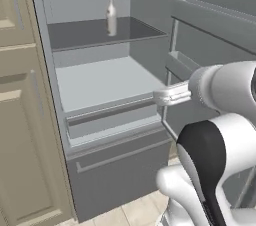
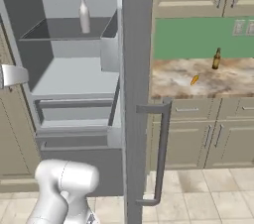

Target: Place the liquor and beer on the top shelf of the fridge to keep them out of children's reach, and place the carrot on lower shelves for easy access.

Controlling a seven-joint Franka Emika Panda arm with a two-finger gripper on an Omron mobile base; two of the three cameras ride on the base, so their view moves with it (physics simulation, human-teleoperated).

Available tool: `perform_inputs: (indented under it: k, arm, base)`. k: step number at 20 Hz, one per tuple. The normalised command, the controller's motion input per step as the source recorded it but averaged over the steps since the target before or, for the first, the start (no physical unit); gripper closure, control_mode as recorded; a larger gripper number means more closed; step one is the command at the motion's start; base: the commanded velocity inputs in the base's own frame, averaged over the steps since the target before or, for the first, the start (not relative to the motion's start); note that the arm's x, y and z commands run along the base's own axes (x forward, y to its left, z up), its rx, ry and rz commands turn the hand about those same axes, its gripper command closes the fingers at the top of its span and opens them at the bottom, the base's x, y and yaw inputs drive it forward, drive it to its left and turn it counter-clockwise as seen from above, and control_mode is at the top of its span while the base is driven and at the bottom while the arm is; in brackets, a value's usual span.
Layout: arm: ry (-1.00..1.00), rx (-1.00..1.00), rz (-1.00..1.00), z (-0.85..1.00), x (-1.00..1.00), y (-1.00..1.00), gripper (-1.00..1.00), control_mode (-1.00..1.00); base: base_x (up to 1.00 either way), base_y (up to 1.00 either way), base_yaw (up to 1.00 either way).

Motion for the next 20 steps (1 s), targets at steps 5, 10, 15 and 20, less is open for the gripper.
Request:
perform_inputs:
  k: [5, 10, 15, 20]
  arm:
    - [0.00, 0.00, 0.00, 0.00, 0.00, 0.00, -1.00, 1.00]
    - [0.00, 0.00, 0.00, 0.00, 0.00, 0.00, -1.00, 1.00]
    - [0.00, 0.00, 0.00, 0.00, 0.00, 0.00, -1.00, 1.00]
    - [0.00, 0.00, 0.00, 0.00, 0.00, 0.00, -1.00, 1.00]
  base:
    - [-1.00, 0.08, -0.14]
    - [-1.00, 0.04, -0.16]
    - [-0.85, -0.06, -0.27]
    - [-0.29, -0.54, -0.40]
